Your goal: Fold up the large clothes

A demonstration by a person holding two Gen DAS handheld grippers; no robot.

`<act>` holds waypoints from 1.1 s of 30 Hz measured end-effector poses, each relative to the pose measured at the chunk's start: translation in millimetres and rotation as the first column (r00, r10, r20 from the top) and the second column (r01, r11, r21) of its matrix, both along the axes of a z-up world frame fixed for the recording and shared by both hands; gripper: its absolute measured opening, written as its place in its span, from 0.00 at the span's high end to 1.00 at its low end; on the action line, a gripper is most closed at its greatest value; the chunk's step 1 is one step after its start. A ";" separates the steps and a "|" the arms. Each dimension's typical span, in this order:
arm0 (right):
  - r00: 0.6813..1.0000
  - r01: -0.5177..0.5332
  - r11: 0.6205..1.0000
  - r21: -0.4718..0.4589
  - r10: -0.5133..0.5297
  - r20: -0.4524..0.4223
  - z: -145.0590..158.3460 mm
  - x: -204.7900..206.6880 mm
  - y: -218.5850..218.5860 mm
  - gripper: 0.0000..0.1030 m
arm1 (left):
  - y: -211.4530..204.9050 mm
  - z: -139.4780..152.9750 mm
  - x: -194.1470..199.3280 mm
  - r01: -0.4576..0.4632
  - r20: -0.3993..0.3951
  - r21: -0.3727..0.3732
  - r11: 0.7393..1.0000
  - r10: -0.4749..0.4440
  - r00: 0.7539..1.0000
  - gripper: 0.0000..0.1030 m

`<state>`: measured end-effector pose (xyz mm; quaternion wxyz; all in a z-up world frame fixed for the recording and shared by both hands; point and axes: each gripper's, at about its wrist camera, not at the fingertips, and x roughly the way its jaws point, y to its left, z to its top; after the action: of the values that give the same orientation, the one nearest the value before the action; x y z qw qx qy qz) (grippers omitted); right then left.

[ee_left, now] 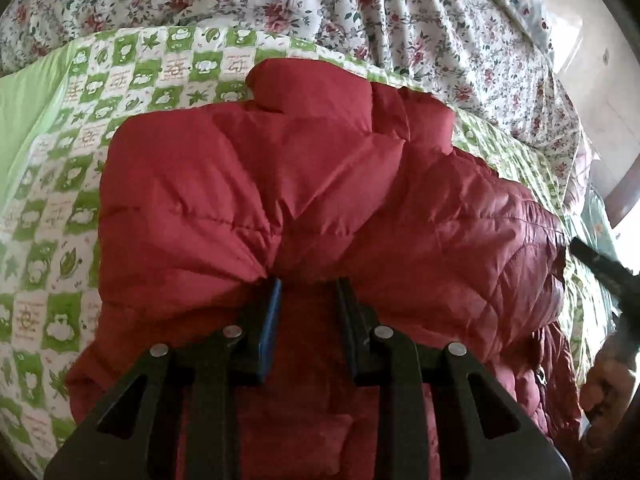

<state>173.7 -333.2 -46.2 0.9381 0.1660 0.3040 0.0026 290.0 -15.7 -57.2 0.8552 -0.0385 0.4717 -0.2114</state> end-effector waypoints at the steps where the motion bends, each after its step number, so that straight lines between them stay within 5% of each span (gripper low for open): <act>1: 0.999 -0.041 0.999 -0.026 0.042 0.022 7.1 -0.6 13.3 0.67 | -0.7 -0.5 -1.2 -0.004 0.001 0.001 1.000 0.004 1.000 0.76; 3: 0.992 -0.122 0.990 -0.064 0.123 0.003 8.5 6.7 35.3 0.55 | -2.4 -0.9 -1.7 -0.009 0.001 0.009 1.000 0.009 1.000 0.76; 5: 0.984 -0.178 0.977 -0.115 0.174 -0.048 -1.4 20.3 58.6 0.53 | -4.1 -0.6 0.0 -0.011 0.000 0.022 1.000 0.011 1.000 0.76; 11: 0.973 -0.129 0.974 -0.188 0.088 -0.211 -54.2 55.7 55.3 0.54 | 3.3 16.1 -6.3 -0.014 0.042 0.027 1.000 0.013 0.999 0.76; 17: 0.972 -0.125 0.975 -0.181 0.084 -0.220 -66.4 58.1 51.6 0.54 | 19.7 23.2 -3.6 -0.067 0.068 0.015 0.998 0.066 0.996 0.76; 25: 0.967 -0.136 0.974 -0.179 0.091 -0.237 -68.9 64.8 53.0 0.53 | 19.3 -11.3 16.0 -0.041 -0.072 0.006 0.999 0.041 0.997 0.76; 33: 0.981 -0.106 0.970 -0.217 0.067 -0.182 -40.3 47.4 58.6 0.54 | 16.8 -10.4 14.2 -0.034 -0.074 0.028 0.999 0.036 0.997 0.76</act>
<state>221.1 -274.6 -86.5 0.9199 0.0444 0.3897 -0.0054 304.2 1.1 -67.6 0.8412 -0.0431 0.5051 -0.1883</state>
